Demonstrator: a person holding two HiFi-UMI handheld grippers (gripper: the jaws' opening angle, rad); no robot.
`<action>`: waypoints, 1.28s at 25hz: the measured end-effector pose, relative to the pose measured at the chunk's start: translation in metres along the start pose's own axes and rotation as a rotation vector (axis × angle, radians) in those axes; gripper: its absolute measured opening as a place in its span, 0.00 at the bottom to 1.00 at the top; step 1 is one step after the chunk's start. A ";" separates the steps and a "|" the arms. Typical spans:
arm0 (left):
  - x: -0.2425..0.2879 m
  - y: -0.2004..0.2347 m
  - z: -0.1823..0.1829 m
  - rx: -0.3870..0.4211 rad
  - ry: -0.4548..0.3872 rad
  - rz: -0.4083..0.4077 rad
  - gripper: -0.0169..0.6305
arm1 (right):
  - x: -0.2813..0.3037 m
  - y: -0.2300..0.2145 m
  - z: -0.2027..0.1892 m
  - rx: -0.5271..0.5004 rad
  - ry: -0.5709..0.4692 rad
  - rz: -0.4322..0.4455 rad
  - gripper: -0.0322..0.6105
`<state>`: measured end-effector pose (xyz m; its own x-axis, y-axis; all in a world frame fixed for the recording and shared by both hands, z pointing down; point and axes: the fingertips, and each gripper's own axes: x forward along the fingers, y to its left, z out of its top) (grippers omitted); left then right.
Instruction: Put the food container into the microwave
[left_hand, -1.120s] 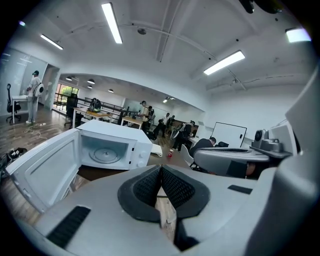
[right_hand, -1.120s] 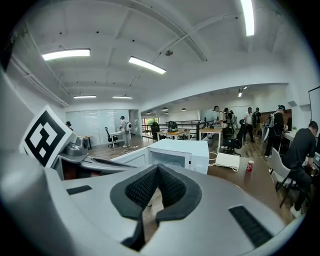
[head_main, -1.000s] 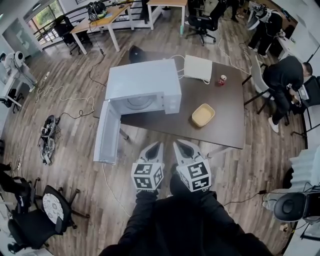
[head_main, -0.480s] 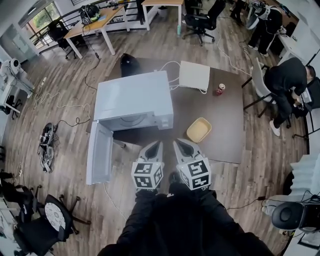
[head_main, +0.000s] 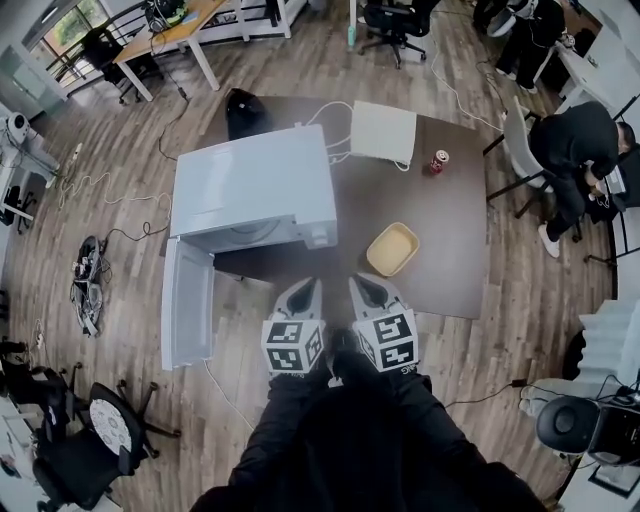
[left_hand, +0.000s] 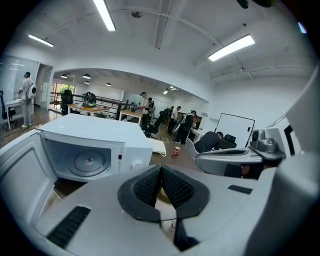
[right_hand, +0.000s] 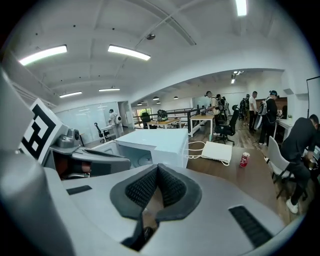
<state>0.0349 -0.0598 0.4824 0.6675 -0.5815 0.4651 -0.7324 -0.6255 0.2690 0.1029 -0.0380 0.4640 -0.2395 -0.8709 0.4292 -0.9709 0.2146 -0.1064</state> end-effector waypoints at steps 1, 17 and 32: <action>0.004 0.001 -0.005 -0.003 0.010 0.002 0.08 | 0.002 -0.006 -0.008 0.006 0.018 -0.008 0.09; 0.078 0.018 -0.072 -0.003 0.207 -0.049 0.08 | 0.040 -0.080 -0.110 0.054 0.247 -0.126 0.09; 0.166 0.022 -0.151 -0.023 0.407 -0.103 0.08 | 0.093 -0.134 -0.201 0.063 0.430 -0.092 0.09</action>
<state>0.1095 -0.0911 0.6930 0.6335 -0.2608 0.7284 -0.6704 -0.6551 0.3485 0.2100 -0.0591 0.6988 -0.1433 -0.6188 0.7724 -0.9895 0.1059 -0.0987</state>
